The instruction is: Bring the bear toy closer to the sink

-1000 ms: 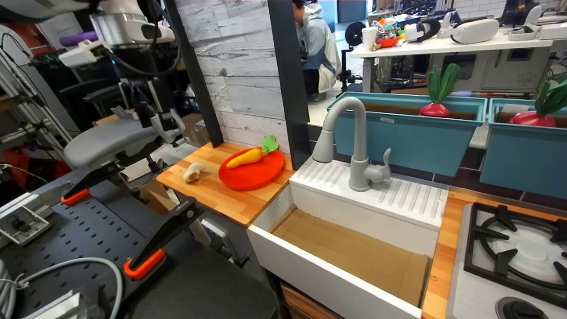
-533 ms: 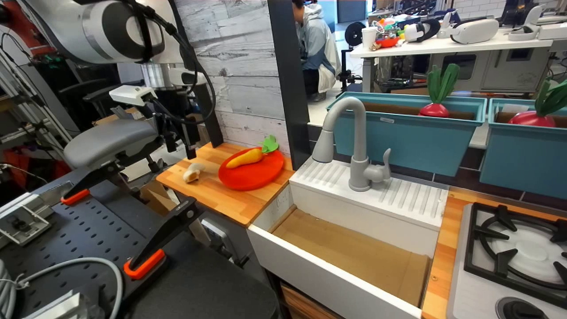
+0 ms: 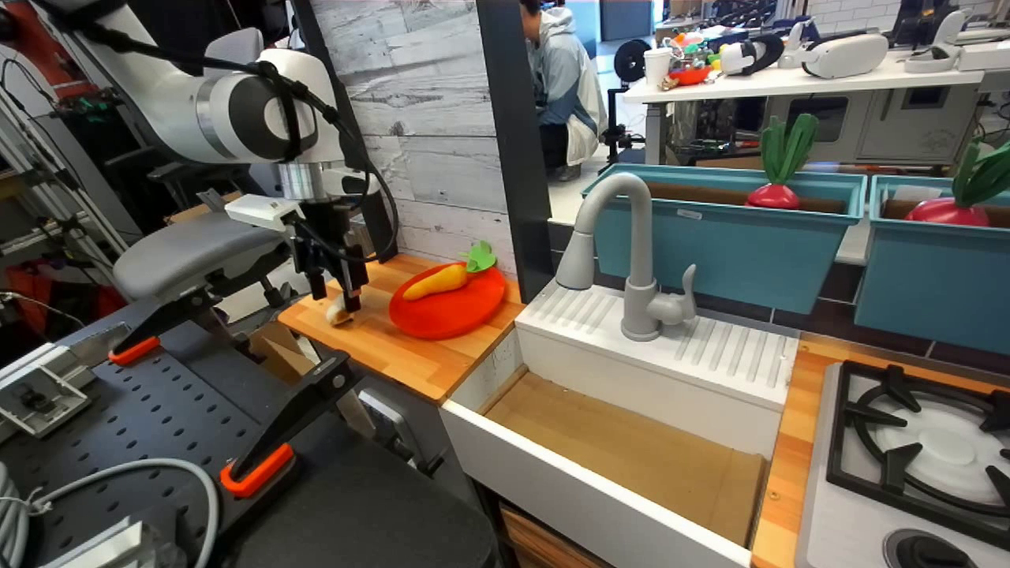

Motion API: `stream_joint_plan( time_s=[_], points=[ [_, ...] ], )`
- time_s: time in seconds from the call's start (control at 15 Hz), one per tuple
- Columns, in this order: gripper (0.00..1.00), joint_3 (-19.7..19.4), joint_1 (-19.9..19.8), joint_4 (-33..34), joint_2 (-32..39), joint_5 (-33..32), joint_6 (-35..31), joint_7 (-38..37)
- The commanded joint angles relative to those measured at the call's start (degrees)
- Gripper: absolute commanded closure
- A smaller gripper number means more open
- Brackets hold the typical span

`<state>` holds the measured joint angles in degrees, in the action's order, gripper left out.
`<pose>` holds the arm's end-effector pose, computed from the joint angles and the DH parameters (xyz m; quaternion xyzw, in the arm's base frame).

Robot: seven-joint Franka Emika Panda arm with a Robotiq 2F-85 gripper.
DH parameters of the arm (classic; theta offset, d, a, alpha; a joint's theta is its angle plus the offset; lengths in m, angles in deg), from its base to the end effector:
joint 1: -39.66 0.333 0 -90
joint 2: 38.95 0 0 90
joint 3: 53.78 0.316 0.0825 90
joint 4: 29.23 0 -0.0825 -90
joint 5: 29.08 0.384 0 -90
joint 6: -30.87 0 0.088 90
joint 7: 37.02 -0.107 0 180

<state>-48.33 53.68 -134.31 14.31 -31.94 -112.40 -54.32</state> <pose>0.5452 0.1962 0.0055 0.9909 0.0266 -0.1309 0.0140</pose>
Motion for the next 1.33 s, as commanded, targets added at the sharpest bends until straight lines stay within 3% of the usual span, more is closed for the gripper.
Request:
stream_joint_plan(
  time_s=[0.0,0.47,0.6,1.0,1.27],
  points=[
    [0.34,-2.0,3.2,4.7,2.8,0.1,2.4,-0.2],
    [0.88,-2.6,4.1,0.9,0.2,0.1,0.6,0.1],
    [0.98,-2.7,3.9,-0.9,-1.1,0.2,0.5,0.0],
    [0.96,-4.2,3.9,-11.0,-10.2,0.0,1.3,-1.7],
    [0.96,-5.8,3.8,-19.9,-18.1,-0.1,-3.2,-4.4]
  ],
)
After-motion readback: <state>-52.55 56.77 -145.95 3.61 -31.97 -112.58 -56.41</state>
